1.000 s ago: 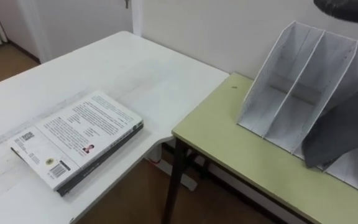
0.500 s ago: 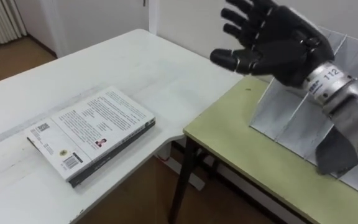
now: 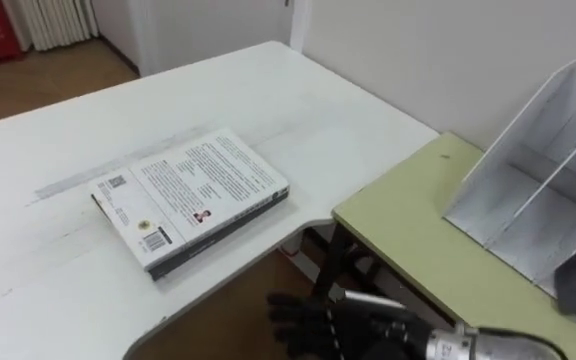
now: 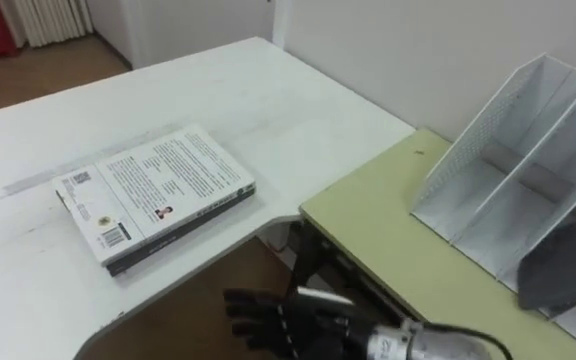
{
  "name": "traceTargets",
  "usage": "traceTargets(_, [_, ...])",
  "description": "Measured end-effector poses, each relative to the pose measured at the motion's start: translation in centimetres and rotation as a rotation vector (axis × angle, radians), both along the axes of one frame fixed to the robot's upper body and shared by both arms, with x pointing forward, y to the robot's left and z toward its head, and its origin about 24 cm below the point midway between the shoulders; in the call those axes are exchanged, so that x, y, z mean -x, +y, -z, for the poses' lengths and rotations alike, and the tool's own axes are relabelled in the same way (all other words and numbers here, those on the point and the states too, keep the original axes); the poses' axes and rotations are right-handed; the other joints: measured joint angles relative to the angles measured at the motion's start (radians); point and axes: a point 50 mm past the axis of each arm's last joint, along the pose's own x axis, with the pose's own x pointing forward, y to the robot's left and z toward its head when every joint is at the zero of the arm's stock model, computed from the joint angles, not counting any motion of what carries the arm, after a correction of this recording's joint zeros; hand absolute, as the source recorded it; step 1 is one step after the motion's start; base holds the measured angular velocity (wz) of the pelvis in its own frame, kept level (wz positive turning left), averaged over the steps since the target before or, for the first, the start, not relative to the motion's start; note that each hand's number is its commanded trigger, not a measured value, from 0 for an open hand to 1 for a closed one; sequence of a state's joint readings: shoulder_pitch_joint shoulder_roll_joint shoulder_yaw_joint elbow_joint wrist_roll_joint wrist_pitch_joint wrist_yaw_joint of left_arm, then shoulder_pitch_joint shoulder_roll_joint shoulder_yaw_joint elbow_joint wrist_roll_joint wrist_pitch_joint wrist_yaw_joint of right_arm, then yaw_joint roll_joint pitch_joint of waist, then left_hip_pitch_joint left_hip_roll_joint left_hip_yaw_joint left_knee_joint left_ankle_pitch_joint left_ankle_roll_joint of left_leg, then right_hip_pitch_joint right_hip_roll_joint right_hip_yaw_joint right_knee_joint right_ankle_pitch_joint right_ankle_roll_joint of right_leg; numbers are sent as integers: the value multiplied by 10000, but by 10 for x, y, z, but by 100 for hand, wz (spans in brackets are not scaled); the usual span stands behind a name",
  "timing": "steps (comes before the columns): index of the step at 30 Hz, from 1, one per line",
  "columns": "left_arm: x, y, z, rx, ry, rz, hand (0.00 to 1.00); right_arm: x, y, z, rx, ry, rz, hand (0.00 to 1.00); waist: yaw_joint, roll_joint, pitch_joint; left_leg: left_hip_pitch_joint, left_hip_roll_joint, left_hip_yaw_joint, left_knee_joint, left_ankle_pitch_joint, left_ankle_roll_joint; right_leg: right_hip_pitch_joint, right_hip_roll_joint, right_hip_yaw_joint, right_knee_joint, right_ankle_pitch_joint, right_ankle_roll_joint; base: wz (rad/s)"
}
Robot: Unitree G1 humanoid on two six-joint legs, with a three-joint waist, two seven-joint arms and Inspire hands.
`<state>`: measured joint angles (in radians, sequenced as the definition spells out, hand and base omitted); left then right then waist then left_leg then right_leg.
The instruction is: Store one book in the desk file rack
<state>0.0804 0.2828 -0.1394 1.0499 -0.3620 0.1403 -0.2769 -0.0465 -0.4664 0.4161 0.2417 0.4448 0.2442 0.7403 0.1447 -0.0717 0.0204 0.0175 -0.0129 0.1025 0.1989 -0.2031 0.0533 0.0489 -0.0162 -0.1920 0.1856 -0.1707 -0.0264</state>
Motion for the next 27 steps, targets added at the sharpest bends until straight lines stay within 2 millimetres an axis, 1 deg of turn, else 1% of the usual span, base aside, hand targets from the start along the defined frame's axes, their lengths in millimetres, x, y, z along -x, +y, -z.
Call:
traceTargets(1, [1,-1,1,6,11,-10,0,9,-6,12,83,539,339,0,-42,91,-42,-5,1,-5,-3,-1,0,-4,-4,9,-2,0,0,0])
traceTargets(2, [3,-3,1,23,4,-30,0,20,-13,28,205,1259,817,0,-104,194,-114,25,7,1,-20,-1,-3,2,-13,-4,-2,0,0,0])
traceTargets(3, [4,-4,2,42,-2,-30,0,27,-18,37,309,1629,1118,0,-143,228,-165,37,7,1,-23,-1,-3,10,-19,-42,-6,0,0,5])
traceTargets(4, [5,-8,3,106,-59,-41,0,41,-27,54,629,2356,1823,0,-177,328,-245,41,5,-21,-24,0,-5,28,-23,-87,-6,-1,0,4])
traceTargets(5, [8,-10,4,163,-94,-86,0,53,-35,68,1006,3011,2558,0,-214,411,-280,41,1,-33,-29,3,-8,29,-26,-69,-6,-1,1,4])
traceTargets(6, [11,-11,4,199,-98,-176,0,59,-38,74,1132,3290,2907,0,-242,407,-275,43,0,-33,-30,4,-9,33,-26,-69,-8,-1,1,0])
traceTargets(7, [15,-13,5,276,-85,-423,0,72,-44,85,1352,3805,3591,0,-314,443,-294,58,1,-36,-18,8,-14,58,-26,-78,-9,-1,0,0])
traceTargets(8, [16,-14,6,289,-138,-506,0,85,-48,94,1638,4231,4162,0,-341,444,-285,84,4,-37,-12,9,-16,97,-24,-130,-13,-2,0,0])
traceTargets(9, [16,-15,6,289,-170,-521,0,92,-50,98,1772,4441,4429,0,-361,450,-281,98,3,-51,-7,11,-19,122,-25,-147,-20,-2,-1,5])
traceTargets(10, [17,-17,7,210,-232,-574,0,104,-54,107,2119,4890,4892,0,-400,405,-243,126,-5,-79,6,12,-20,169,-29,-163,-23,-2,-1,3])
traceTargets(11, [18,-18,7,174,-260,-564,0,115,-57,114,2615,5245,5175,0,-484,427,-227,141,-11,-80,32,11,-18,192,-28,-109,-36,-3,0,4])
traceTargets(12, [19,-19,8,161,-261,-559,0,120,-58,117,2888,5397,5244,0,-530,449,-218,131,-11,-91,56,11,-18,210,-21,-104,-44,-4,0,0])
traceTargets(14, [23,-19,9,29,-153,-658,0,136,-63,125,3794,5929,5628,0,-594,462,-206,130,-17,-82,76,11,-17,237,-5,-14,-169,1,4,-2])
traceTargets(16, [25,-20,10,55,-168,-879,0,143,-66,127,4251,6030,6026,0,-636,490,-188,129,-18,-70,77,12,-15,226,-7,-6,-174,12,3,-6])
traceTargets(18, [28,-19,10,71,-117,-1053,0,143,-67,129,4516,5905,6358,0,-658,512,-188,149,-21,-81,75,16,-18,247,-1,-1,-174,12,2,3])
traceTargets(19, [30,-19,11,59,-60,-1134,0,147,-70,130,4747,5940,6564,0,-689,520,-175,212,-29,-101,65,17,-17,294,-1,-21,-185,11,4,9])
traceTargets(21, [34,-18,11,18,3,-1226,0,150,-74,131,5068,5985,6984,0,-694,537,-178,304,-48,-139,12,13,-18,371,-6,-35,-258,-14,29,8])
traceTargets(24, [36,-17,11,-19,20,-1303,0,155,-79,131,5521,5955,7455,0,-705,551,-181,314,-49,-147,-8,14,-21,379,3,-44,-335,-17,28,0])
traceTargets(27, [37,-17,11,-94,26,-1371,0,159,-79,132,5671,6037,7911,0,-827,553,-180,309,-55,-165,-34,12,-23,381,7,-41,-339,-15,26,0])
